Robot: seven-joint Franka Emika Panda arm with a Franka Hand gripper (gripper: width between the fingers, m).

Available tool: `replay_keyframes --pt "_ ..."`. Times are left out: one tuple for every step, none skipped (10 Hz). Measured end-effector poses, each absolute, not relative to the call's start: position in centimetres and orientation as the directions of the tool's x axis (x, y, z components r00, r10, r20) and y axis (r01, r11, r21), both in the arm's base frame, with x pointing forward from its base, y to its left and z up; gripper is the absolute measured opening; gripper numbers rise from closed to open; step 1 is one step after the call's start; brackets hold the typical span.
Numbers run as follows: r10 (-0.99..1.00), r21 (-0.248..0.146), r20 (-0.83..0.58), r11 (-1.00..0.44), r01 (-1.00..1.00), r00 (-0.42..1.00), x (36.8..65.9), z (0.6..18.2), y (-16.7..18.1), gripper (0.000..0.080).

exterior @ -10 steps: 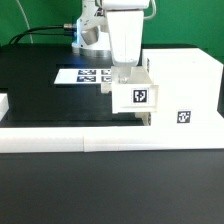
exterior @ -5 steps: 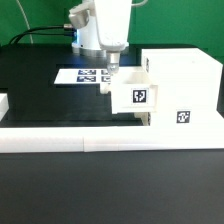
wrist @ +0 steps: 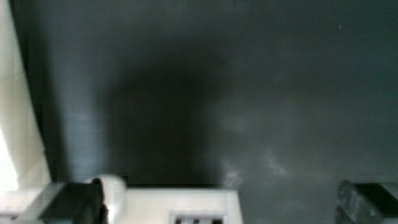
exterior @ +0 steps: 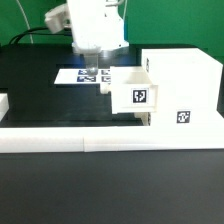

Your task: Assemble drawer

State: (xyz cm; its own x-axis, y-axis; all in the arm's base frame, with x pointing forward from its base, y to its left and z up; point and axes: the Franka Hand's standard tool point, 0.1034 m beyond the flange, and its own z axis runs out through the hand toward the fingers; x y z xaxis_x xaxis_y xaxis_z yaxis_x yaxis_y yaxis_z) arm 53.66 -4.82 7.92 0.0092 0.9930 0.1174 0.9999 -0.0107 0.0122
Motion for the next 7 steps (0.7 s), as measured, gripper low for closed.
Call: replay_keyframes --pt "0.988 0.005 0.152 -0.024 1.000 0.023 53.9 7.4 -5.1 0.0649" --pt "0.985 0.000 0.175 -0.010 1.000 0.010 54.1 6.9 -5.2 0.0649" --pt "0.976 -0.014 0.215 -0.016 1.000 0.019 53.9 6.4 -5.4 0.0649" --pt "0.974 -0.019 0.225 -0.036 0.999 0.039 54.1 6.2 -5.1 0.0649" --pt "0.972 -0.026 0.229 -0.051 0.998 0.056 54.1 6.1 -4.2 0.0649" --pt "0.970 -0.032 0.232 -0.062 0.998 0.067 54.1 6.1 -3.5 0.0649" --pt "0.969 -0.041 0.231 -0.085 0.996 0.092 54.1 6.0 -3.0 0.0649"
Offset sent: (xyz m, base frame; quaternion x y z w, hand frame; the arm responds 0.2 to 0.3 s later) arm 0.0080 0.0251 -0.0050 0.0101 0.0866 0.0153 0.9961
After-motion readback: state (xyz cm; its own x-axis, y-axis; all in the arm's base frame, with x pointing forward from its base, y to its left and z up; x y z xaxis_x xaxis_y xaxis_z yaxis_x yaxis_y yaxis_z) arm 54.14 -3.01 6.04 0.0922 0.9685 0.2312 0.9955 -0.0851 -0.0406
